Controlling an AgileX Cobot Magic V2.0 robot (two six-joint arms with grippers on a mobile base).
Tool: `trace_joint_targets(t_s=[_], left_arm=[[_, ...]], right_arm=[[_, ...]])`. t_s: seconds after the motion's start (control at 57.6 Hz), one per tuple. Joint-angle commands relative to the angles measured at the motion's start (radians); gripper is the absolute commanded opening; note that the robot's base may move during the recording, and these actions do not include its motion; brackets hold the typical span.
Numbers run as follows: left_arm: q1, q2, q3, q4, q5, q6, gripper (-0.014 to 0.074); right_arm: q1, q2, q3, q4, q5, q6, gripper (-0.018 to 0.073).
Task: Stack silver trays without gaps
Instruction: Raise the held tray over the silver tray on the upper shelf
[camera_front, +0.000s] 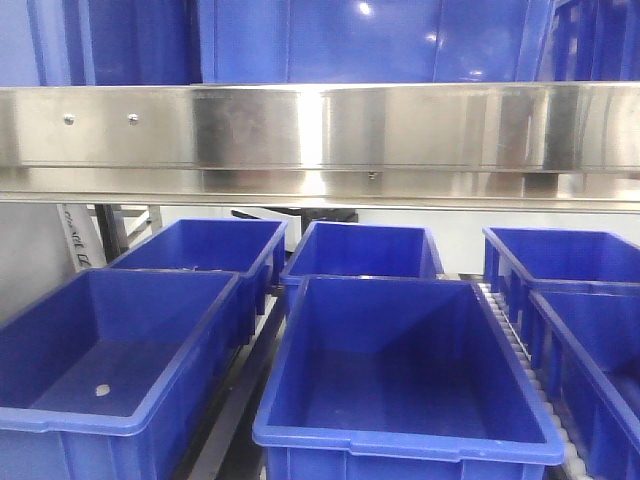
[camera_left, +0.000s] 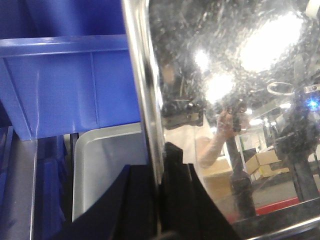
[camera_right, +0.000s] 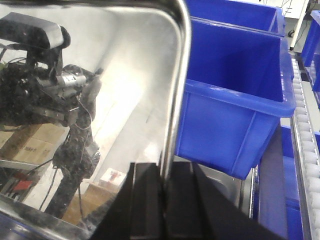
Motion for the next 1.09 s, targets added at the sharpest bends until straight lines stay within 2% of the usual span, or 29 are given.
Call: trace_joint_targets(t_s=[0.0,0.59,0.885,1.076], left_arm=[[-0.009,-0.008,-0.007,-0.008,-0.035,0.015,-0.0017],[-0.011,0.002,-0.007,0.008,-0.053,0.019,-0.0017],[-0.011,0.084,-0.004,0.058,0.049,0.021,-0.0017],[-0.011,0.171,-0.004,0.088,0.083,0.021,-0.0017]], right_arm=[[0.008,-0.016,-0.013,0.013,-0.053,-0.014,-0.0081],[0.008,-0.007,-0.013,0.013,-0.043,-0.014,-0.0081],[0.008,0.119,-0.013,0.013,0.102,-0.014,-0.0081],[0.008,0.227,-0.013,0.013,0.131,-0.014,-0.0081]])
